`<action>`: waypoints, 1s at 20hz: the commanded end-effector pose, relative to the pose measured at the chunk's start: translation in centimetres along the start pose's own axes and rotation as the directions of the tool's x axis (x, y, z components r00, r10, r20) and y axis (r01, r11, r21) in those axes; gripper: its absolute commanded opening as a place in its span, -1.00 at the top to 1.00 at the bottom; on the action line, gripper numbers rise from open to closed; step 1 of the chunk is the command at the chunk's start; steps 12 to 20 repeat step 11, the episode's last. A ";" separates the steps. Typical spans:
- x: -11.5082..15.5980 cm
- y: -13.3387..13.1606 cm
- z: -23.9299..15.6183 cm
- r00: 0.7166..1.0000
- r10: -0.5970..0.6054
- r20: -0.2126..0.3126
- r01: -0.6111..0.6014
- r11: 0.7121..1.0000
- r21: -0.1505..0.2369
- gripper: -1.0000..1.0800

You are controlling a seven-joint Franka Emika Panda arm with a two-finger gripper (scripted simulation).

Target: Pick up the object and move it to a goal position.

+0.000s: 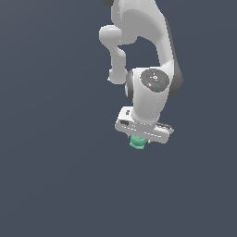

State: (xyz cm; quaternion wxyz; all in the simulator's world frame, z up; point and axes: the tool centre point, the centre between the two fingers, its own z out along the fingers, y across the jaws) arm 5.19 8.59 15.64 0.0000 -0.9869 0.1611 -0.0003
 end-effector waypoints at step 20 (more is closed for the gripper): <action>-1.8 -5.0 -3.5 1.000 0.002 0.001 -0.002 1.000 0.000 1.00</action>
